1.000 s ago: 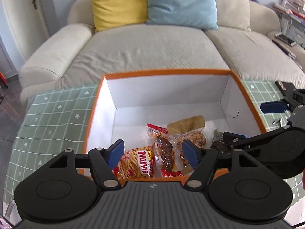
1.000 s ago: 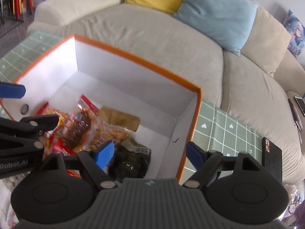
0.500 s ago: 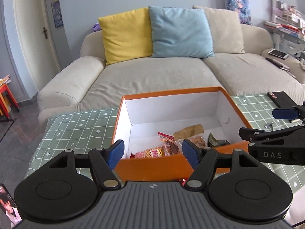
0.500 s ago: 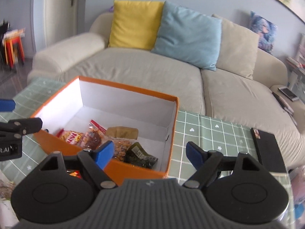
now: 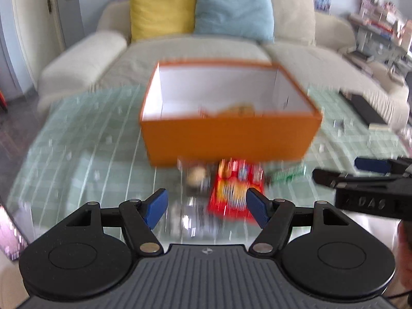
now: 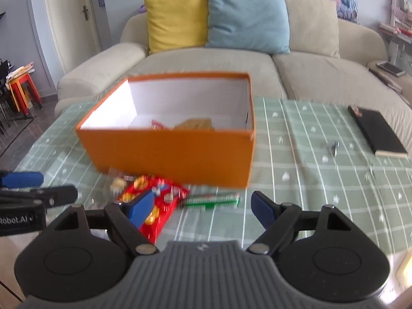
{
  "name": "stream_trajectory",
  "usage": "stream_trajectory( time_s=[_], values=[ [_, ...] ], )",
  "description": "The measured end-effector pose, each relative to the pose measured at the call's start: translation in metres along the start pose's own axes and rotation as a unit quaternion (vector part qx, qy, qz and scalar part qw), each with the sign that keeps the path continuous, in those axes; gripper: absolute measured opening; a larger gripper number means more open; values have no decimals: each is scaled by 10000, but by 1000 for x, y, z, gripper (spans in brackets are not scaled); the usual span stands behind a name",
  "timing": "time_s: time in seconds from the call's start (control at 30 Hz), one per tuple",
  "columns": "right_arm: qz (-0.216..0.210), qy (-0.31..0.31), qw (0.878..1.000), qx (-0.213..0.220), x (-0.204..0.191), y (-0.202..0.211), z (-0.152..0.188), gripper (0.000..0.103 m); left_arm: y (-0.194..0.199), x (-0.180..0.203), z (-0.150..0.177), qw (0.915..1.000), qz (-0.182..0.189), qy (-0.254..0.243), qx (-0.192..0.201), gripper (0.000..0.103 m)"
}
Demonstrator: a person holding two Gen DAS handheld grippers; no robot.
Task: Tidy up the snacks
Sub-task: 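Move the left tool to the nut packet while the right tool approaches the white gluten strip packet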
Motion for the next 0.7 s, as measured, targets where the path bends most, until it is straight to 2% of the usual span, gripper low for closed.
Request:
stream_trajectory(
  time_s=[0.13,0.3,0.5,0.7],
  values=[
    [-13,84,9996,-259,-3,-3,28,80,-4,-5,30,9983,-150,-270,-491,81],
    [-169,354,9972,-635,-14,-16,56,80,-9,-19,55,9964,-61,-111,-838,80],
    [-363,655,9935,-858,-30,-24,78,80,-5,-34,78,9961,-140,152,-859,80],
    [-668,741,9905,-951,-43,-25,86,80,-5,-47,89,9947,-208,334,-953,80]
  ],
)
Point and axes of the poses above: each gripper's, at about its wrist camera, not at the fingertips, and y roughly against the way its jaws point, x to its right, z to its underside, the point moved 9 cm from there along -y, roughly the way its jaws point, and after that the axes turned 2 degrees about -y, right-handed, at the moved point
